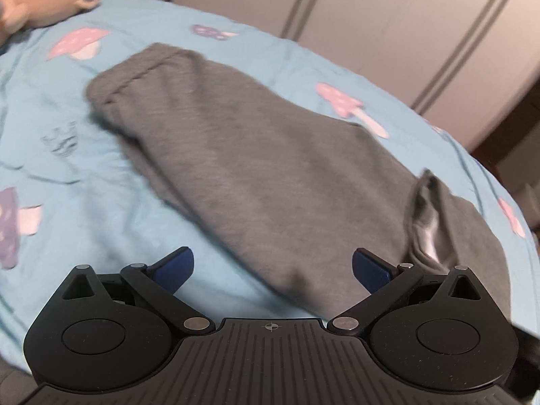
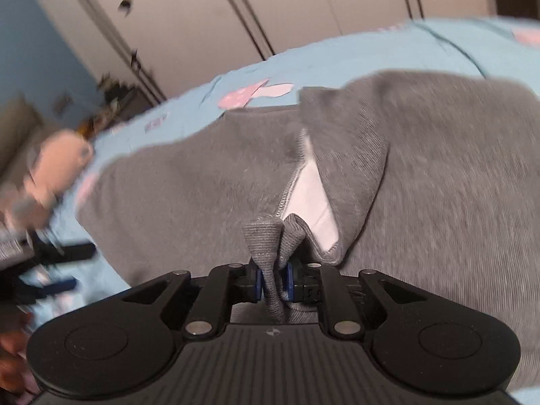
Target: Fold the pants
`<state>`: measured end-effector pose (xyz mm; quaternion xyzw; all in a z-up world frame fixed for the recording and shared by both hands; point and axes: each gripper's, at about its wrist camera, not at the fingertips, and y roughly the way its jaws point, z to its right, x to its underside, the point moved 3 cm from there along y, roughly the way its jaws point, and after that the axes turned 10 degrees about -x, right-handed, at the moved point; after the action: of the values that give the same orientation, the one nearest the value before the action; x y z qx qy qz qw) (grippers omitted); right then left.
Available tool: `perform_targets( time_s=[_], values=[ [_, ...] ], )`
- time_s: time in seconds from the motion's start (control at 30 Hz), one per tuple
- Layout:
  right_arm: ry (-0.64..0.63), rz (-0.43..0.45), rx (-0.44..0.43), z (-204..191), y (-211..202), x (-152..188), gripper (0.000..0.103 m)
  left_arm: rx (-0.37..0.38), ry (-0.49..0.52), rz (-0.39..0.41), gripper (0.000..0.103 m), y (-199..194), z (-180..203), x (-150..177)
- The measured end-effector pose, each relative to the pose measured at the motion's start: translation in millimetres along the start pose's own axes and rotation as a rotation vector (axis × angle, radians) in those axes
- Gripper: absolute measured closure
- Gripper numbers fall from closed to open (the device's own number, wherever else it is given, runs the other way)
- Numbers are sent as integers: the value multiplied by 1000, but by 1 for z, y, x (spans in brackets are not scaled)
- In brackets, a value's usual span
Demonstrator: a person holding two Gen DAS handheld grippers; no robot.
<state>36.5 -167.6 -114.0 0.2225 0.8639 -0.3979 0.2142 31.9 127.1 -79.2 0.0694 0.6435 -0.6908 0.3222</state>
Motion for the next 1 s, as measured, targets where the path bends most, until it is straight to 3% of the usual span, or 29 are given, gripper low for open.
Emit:
perform_targets(
  time_s=[0.03,0.07,0.1,0.13,0.17,0.2,0.27,0.33,0.47,0.53,0.63,0.7,0.73,0.77,1.0],
  values=[
    [29,18,-20,2,-10,0,81,30,17,-13,0,2,10,0],
    [50,53,-41,3,-25,1,68,66,35,-30,0,1,19,1],
    [64,103,-50,4,-42,2,45,109,56,-53,0,3,30,1],
    [75,164,-32,8,-61,6,33,149,72,-76,0,6,41,0],
    [90,236,-8,10,-80,12,23,181,83,-90,0,8,50,0],
    [110,290,6,14,-97,18,21,211,97,-109,0,11,61,0],
    [217,370,31,34,-129,33,20,252,136,-146,0,18,84,2],
    [346,431,53,55,-151,48,20,241,181,-165,0,22,106,8],
    [542,485,29,84,-165,69,21,273,278,-128,0,17,137,22],
    [616,487,-8,93,-165,77,26,283,313,-94,0,15,143,31],
    [605,455,36,90,-161,80,38,252,340,-111,1,23,148,37],
    [587,439,65,87,-156,79,39,256,336,-153,13,28,149,39],
    [591,435,66,89,-154,79,40,246,345,-167,25,30,151,42],
    [602,428,73,91,-150,78,40,240,357,-171,28,31,151,43],
    [614,371,87,95,-146,81,40,244,303,-114,27,23,138,32]
  ],
)
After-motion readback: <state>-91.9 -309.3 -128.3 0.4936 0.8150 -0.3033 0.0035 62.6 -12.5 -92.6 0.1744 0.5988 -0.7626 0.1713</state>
